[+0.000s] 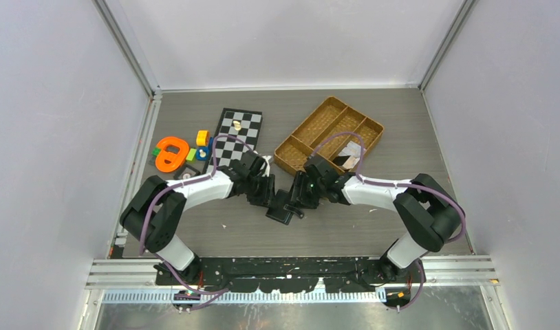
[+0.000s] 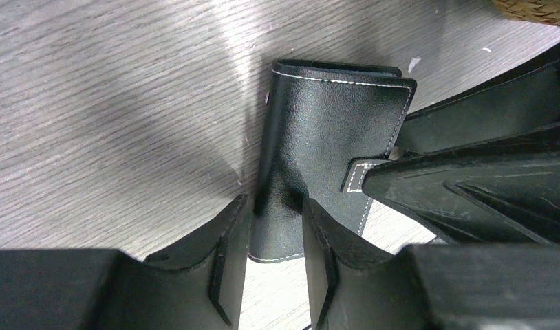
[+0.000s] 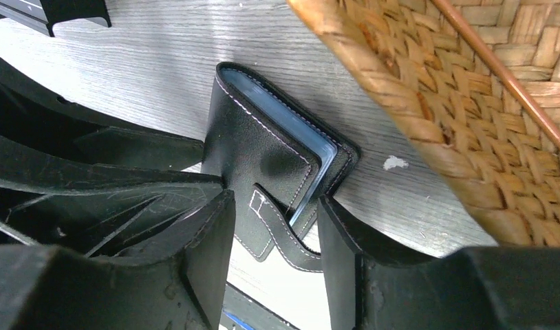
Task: Put the credit cards into the card holder
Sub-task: Close the card holder at the center of the board.
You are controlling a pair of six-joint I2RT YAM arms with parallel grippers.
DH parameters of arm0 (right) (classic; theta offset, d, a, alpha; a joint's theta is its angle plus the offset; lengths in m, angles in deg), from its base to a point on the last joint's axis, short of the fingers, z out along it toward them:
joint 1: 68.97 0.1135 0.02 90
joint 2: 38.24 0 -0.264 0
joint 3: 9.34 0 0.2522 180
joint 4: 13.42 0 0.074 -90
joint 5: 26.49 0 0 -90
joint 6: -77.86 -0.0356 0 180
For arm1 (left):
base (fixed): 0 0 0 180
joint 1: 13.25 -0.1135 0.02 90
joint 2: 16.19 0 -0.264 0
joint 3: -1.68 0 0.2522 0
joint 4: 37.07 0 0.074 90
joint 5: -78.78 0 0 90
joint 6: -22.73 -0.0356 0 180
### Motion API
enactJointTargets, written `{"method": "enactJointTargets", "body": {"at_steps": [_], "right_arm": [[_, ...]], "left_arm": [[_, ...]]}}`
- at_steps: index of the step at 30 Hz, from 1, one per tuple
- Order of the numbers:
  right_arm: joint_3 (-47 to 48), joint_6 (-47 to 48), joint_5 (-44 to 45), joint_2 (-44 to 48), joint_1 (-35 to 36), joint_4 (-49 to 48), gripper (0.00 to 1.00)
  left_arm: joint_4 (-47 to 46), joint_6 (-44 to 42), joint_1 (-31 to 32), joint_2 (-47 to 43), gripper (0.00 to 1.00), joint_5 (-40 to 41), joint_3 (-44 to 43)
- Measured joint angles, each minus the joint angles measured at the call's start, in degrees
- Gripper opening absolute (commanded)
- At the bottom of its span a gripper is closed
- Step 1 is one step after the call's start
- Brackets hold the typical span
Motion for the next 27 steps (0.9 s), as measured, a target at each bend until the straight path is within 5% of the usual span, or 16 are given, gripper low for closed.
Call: {"method": "enactJointTargets", "body": {"at_steps": [8,21,27], "right_arm": [[0.66,0.00,0.81,-0.98,0.04,1.53,0.40],[0.81,-1.64,3.93,-0.70,0.07,3.96,0.02],[0.79,-1.68,4.11,-0.66,0.07,4.07,0.00]], "left_arm": [[-3.37,1.60,0.00,0.33,0.34,-0.92,0.87],[-7.80,6.08,-0.02,-0.28,0.47,-3.06,3.61],[-11.06,9.77,-1.11,-0.26,0.44,-4.59,5.25]]}}
